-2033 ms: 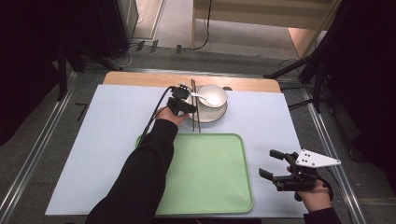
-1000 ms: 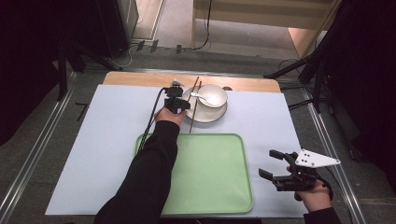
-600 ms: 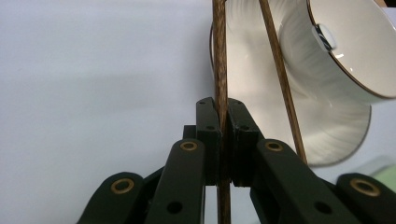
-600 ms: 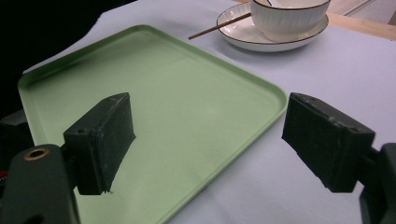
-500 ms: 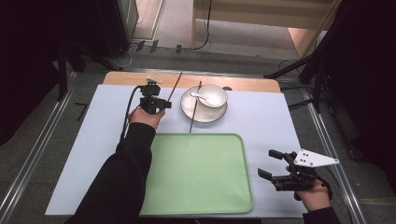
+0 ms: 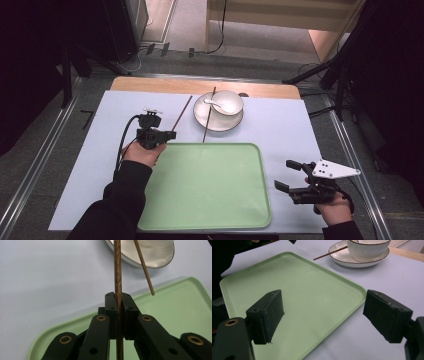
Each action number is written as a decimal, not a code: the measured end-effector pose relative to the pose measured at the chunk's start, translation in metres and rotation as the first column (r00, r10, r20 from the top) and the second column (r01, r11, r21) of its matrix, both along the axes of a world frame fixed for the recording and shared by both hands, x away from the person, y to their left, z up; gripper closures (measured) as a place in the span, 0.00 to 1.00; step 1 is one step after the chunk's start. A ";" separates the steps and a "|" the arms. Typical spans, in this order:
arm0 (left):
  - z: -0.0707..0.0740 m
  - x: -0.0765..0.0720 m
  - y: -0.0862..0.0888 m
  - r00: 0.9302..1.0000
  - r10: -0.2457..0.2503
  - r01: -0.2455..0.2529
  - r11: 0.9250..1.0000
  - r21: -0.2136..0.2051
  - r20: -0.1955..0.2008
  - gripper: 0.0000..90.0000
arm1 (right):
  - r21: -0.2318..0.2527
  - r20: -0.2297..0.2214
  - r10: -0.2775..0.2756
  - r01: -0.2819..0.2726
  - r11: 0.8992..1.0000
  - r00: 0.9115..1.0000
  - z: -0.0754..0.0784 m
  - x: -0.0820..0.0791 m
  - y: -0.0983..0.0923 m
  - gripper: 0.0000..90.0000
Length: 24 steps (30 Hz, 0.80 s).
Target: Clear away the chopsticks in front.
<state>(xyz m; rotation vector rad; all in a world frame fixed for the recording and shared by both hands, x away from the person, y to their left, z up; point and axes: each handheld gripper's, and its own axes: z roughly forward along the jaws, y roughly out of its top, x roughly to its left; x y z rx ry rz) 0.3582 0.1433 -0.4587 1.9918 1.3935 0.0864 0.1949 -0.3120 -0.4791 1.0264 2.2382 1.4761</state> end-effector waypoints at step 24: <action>-0.036 -0.103 0.038 0.992 0.028 -0.031 0.999 -0.022 -0.124 0.95 | 0.005 0.007 0.017 -0.017 1.000 1.000 0.001 0.005 0.004 0.19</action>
